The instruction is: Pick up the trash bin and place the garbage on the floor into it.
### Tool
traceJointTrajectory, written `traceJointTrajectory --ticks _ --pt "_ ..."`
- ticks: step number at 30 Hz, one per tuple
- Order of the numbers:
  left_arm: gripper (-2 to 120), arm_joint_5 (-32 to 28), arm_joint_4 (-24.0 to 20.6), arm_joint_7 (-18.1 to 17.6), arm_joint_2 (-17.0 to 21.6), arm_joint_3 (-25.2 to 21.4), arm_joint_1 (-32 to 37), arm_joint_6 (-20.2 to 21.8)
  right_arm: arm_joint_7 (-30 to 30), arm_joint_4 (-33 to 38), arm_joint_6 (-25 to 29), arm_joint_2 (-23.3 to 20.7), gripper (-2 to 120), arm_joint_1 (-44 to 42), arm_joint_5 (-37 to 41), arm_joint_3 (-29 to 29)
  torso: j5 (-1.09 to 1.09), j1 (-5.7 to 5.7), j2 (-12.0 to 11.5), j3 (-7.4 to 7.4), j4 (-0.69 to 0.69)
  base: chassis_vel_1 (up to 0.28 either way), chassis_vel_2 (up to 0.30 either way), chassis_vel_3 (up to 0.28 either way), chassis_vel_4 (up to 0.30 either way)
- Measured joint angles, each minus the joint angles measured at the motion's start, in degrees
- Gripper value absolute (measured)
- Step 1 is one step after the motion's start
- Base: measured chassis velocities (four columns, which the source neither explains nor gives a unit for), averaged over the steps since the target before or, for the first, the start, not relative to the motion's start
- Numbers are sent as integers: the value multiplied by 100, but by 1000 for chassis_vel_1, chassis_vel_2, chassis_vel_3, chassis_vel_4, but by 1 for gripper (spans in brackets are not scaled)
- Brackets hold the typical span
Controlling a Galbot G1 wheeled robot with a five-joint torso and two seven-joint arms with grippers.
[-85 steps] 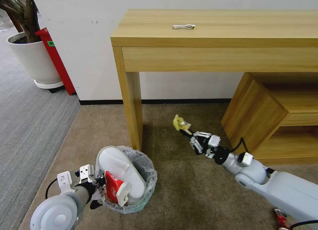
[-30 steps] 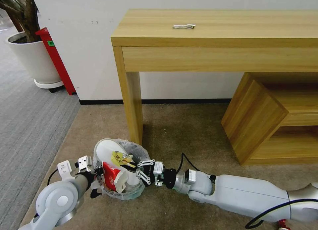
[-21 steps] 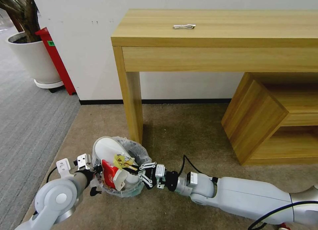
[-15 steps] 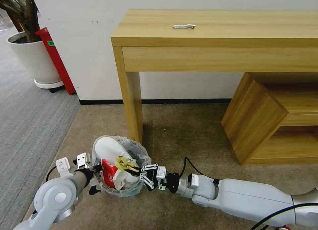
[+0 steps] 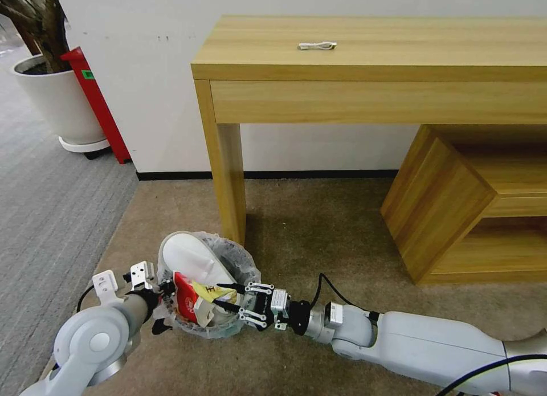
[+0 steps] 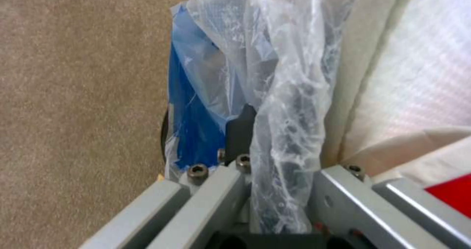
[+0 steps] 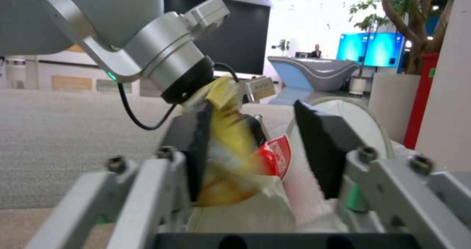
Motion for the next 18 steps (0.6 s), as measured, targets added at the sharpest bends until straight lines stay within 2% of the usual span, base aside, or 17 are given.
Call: traceJointTrajectory --ticks 1,3,6,7,11,18 --pt "0 11 -7 0 -9 11 11 0 3 -4 -1 17 57 33 4 -21 -1 0 0 0 0 0 0 0 0" --pt "0 21 -7 1 -16 24 11 -1 4 -4 -6 26 60 58 12 -39 -1 0 0 0 0 0 0 0 0" --pt "0 42 24 1 -50 90 -30 0 23 39 -30 51 76 126 38 -71 0 0 0 0 1 0 0 0 0" --pt "0 42 24 1 -50 90 -30 0 23 39 -30 51 76 126 38 -71 0 0 0 0 1 0 0 0 0" --pt "0 55 37 -10 -123 170 -62 4 89 128 -51 58 93 197 55 -95 0 0 0 0 1 0 0 0 0" --pt "0 94 -19 -12 -220 237 14 12 134 48 -54 88 99 179 7 -43 -1 0 0 0 0 0 0 0 0"
